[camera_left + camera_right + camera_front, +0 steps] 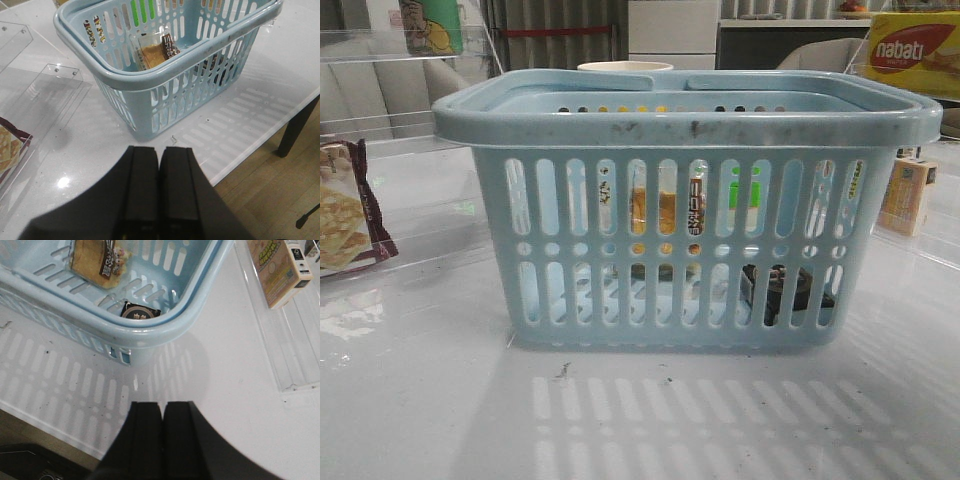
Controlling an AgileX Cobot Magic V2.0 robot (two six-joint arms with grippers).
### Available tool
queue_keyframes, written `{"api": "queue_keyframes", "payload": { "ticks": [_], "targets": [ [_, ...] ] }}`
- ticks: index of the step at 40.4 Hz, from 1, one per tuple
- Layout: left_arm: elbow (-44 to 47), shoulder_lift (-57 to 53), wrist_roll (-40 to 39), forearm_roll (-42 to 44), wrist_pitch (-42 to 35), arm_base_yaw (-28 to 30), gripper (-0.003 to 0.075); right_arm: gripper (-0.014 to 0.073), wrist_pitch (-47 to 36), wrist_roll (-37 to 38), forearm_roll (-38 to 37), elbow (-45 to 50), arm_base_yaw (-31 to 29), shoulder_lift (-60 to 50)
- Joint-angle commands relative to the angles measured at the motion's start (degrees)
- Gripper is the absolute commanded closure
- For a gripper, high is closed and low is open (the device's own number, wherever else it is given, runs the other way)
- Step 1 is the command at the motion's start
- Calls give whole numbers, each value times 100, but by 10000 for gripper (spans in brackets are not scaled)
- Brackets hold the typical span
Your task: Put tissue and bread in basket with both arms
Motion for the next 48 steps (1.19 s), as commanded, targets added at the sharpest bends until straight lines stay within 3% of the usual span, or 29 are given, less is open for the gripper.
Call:
{"api": "queue_keyframes", "payload": {
  "ticks": [1, 8, 13, 23, 30, 42, 48],
  "targets": [
    [-144, 28, -44, -25, -450, -36, 629, 537, -303, -8, -122, -143, -6, 3],
    [-24, -123, -44, -13, -580, 5, 630, 537, -289, -8, -122, -143, -6, 3],
    [332, -487, -44, 174, -944, 542, 629, 537, -296, -8, -122, -143, -6, 3],
    [2086, -1799, -44, 187, -3359, 2105, 629, 537, -289, -8, -122, -143, -6, 3],
    [3105, -2530, -44, -61, -4147, 2906, 629, 537, -289, -8, -122, -143, -6, 3],
    [3895, -3144, -44, -190, -4317, 3245, 629, 537, -289, -8, -122, -143, -6, 3],
    [4203, -3149, -44, -283, -4874, 3245, 629, 537, -288, -8, -122, -143, -6, 3]
  ]
}}
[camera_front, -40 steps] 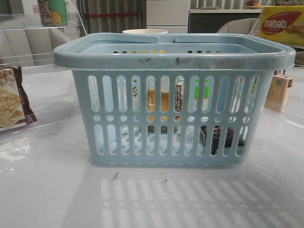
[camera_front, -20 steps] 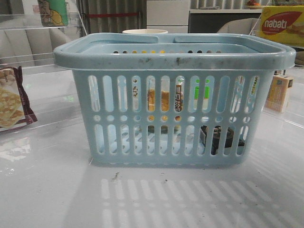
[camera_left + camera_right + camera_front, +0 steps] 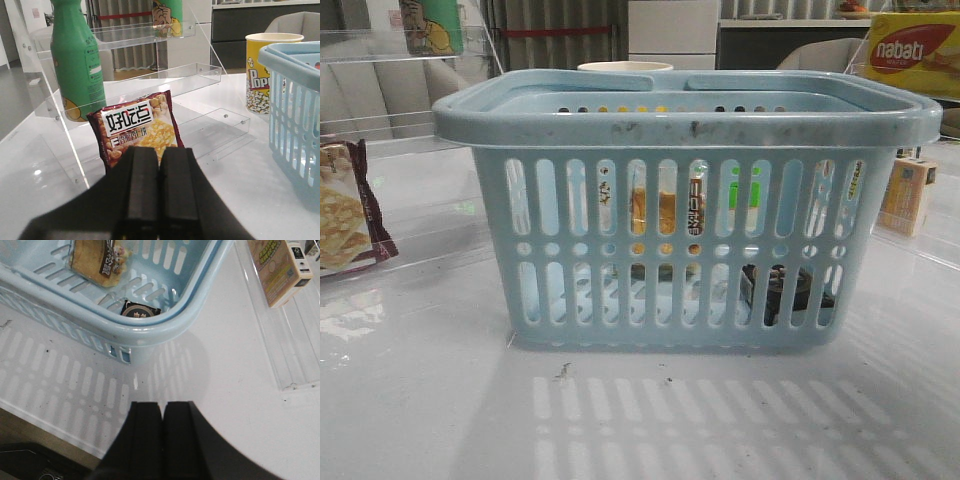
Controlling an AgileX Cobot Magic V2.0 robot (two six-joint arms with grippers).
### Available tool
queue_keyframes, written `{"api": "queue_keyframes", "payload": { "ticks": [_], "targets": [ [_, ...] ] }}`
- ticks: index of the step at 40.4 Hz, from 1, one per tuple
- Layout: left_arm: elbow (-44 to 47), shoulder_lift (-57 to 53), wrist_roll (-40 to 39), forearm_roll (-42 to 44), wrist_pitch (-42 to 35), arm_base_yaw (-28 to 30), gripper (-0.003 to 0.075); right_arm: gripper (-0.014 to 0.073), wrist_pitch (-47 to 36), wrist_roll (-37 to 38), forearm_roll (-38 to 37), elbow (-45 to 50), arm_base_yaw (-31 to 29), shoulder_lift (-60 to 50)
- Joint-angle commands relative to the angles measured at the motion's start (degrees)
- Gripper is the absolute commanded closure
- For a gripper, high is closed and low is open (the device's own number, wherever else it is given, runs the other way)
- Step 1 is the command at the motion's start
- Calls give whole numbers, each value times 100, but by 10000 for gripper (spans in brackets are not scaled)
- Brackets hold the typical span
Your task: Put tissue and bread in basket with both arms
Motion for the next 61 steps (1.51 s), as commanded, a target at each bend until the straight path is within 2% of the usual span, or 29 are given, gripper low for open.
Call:
{"api": "queue_keyframes", "payload": {
  "ticks": [1, 7, 13, 61],
  "targets": [
    [3, -108, -44, -198, -914, 7, 629, 537, -304, -8, -119, -143, -6, -5],
    [3, -108, -52, -199, -841, -16, 629, 537, -311, -8, -119, -143, -6, -5],
    [3, -108, -376, 1, -832, -16, 629, 537, -306, -8, -119, -143, -6, -5],
    [3, -108, -376, 161, -832, -147, 629, 537, -312, -8, -119, -129, -6, -5]
  ]
}}
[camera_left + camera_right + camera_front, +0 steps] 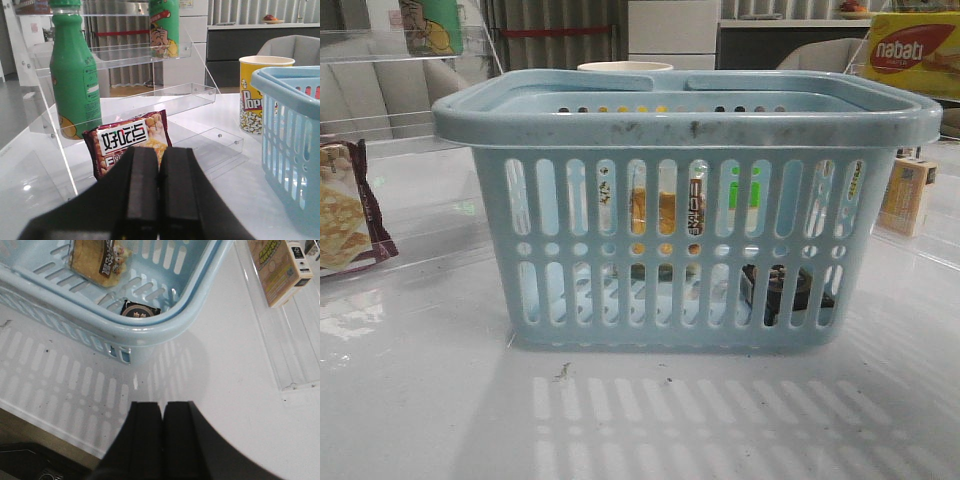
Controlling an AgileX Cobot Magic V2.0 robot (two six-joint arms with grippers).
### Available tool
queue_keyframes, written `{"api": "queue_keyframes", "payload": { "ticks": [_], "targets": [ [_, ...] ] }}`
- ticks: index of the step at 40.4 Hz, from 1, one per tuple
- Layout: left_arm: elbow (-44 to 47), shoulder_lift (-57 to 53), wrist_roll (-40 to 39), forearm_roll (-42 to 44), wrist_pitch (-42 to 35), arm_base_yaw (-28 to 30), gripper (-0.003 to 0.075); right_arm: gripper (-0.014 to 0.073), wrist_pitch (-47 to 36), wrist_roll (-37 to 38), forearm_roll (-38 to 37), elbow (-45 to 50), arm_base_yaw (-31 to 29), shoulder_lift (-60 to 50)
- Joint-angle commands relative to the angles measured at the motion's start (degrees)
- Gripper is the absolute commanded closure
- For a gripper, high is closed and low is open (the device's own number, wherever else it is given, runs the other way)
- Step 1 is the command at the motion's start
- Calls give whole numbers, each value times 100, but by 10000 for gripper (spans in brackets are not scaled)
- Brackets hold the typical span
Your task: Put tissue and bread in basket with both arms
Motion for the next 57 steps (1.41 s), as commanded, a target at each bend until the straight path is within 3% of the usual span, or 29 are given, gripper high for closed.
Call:
{"api": "queue_keyframes", "payload": {
  "ticks": [1, 6, 14, 26, 37, 46, 57],
  "targets": [
    [3, -108, -45, -6, -499, -42, 629, 537, -312, -8, -114, -108, -15, -28],
    [3, -95, -45, -6, -499, -42, 629, 537, -351, -8, -143, 92, -502, -389],
    [3, -95, -45, -6, -499, -42, 629, 537, -1013, -8, -155, 1039, -1872, -1773],
    [3, -95, -45, -6, -499, -42, 629, 537, -2078, -8, -155, 2824, -2932, -3903],
    [3, -95, -45, -6, -499, -42, 629, 537, -3112, -8, -155, 4044, -3103, -4860],
    [3, -95, -45, -6, -499, -42, 629, 537, -4691, -3, -144, 4881, -3047, -4971],
    [3, -95, -45, -6, -499, -42, 629, 537, -4683, -3, -144, 4860, -2930, -4971]
  ]
}}
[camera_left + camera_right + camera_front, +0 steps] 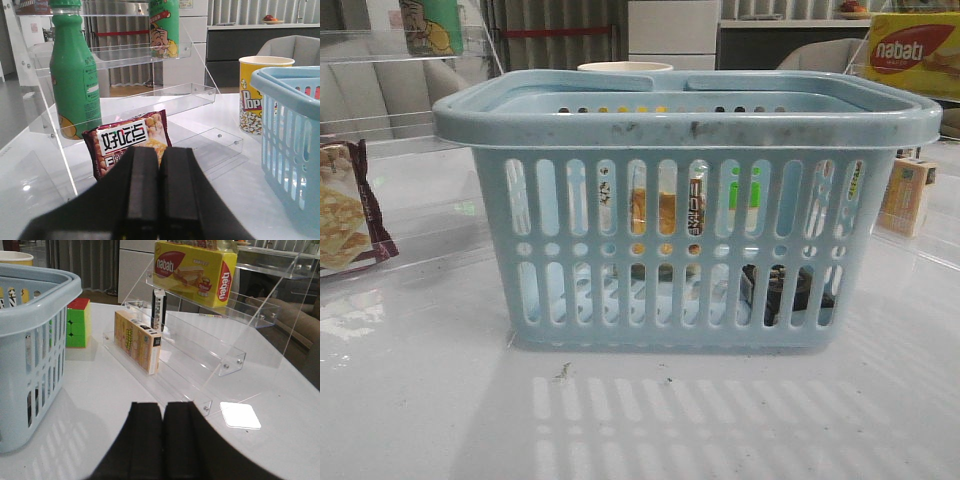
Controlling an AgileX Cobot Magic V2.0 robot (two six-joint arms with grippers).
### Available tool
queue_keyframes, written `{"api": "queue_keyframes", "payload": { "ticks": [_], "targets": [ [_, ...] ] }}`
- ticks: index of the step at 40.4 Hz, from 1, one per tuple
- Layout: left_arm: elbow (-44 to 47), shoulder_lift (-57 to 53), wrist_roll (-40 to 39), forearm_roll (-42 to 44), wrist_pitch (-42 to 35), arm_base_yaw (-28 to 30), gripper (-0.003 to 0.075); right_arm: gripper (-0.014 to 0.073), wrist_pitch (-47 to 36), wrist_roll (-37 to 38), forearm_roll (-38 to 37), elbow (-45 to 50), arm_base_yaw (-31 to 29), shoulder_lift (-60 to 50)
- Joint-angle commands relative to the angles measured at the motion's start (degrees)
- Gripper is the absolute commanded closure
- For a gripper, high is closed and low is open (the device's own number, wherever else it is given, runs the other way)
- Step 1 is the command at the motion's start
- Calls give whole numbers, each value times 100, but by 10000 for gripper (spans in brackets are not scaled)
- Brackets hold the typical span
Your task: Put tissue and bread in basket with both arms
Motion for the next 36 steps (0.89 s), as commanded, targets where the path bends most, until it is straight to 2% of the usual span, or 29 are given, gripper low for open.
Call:
{"api": "queue_keyframes", "payload": {
  "ticks": [1, 14, 24, 31, 36],
  "targets": [
    [3, -95, -45, -6, -499, -42, 629, 537, -556, -3, -80, 7, 8, -94],
    [3, -95, -45, -6, -499, -42, 629, 537, -857, -67, 50, 11, 87, -94],
    [3, -95, -45, -6, -499, -42, 629, 537, -985, -1096, 1054, 11, 117, -94],
    [3, -95, -45, -6, -499, -42, 629, 537, -1203, -1133, 1059, 11, 357, -94],
    [3, -95, -45, -6, -499, -42, 629, 537, -1237, -1128, 1060, 11, 312, -94]
  ]
}}
